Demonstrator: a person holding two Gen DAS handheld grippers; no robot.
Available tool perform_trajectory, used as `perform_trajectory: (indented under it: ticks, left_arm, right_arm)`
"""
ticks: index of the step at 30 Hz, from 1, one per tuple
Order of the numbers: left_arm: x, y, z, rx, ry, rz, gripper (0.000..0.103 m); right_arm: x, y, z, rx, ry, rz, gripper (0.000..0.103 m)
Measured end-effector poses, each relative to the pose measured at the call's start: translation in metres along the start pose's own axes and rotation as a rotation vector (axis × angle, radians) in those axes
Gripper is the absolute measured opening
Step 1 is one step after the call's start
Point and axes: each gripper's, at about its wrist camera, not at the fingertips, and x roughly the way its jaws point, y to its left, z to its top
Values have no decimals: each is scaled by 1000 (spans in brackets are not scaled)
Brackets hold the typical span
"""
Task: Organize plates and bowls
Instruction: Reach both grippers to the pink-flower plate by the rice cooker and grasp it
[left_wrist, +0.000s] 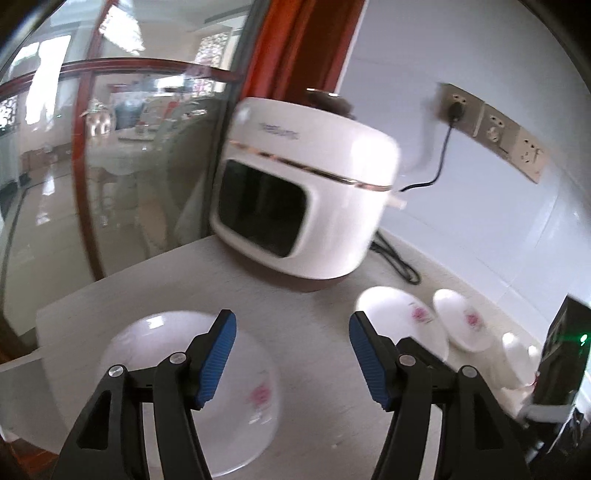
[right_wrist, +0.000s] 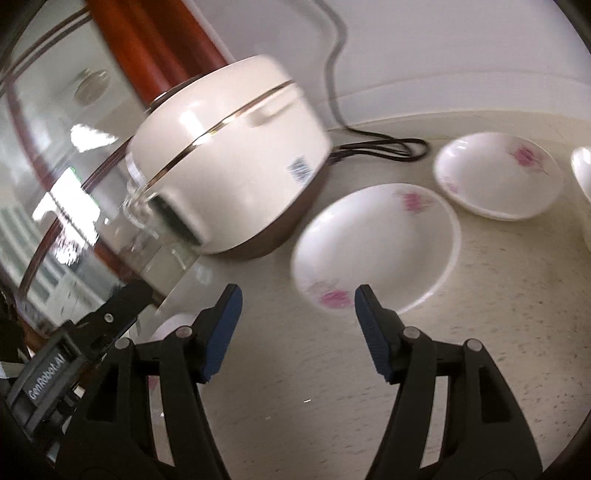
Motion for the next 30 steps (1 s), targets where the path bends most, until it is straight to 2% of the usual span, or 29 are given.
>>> perform_trajectory:
  ticks: [8, 14, 17, 20, 23, 27, 29, 30]
  left_arm:
    - [39, -33, 3, -24, 35, -93, 65]
    - [72, -35, -7, -67, 86, -147, 65]
    - [86, -40, -9, -52, 112, -173, 65]
    - [99, -44, -15, -50, 182, -191, 64]
    - [100, -46, -16, -34, 182, -176, 64]
    - [108, -47, -18, -30, 227, -183, 64]
    - [113, -50, -20, -20, 249, -189, 62]
    - [117, -51, -22, -21, 262, -196, 58]
  right_arm:
    - [-4, -47, 13, 157, -30, -80, 67]
    - [11, -71, 17, 181, -12, -111, 67]
    - [19, -76, 18, 197, 14, -97, 67]
    - [24, -75, 18, 185, 26, -92, 67]
    - [27, -73, 18, 165, 26, -97, 67]
    - [29, -68, 17, 113, 22, -154, 66]
    - [31, -67, 17, 98, 24, -171, 64]
    - [31, -67, 16, 91, 26, -177, 61]
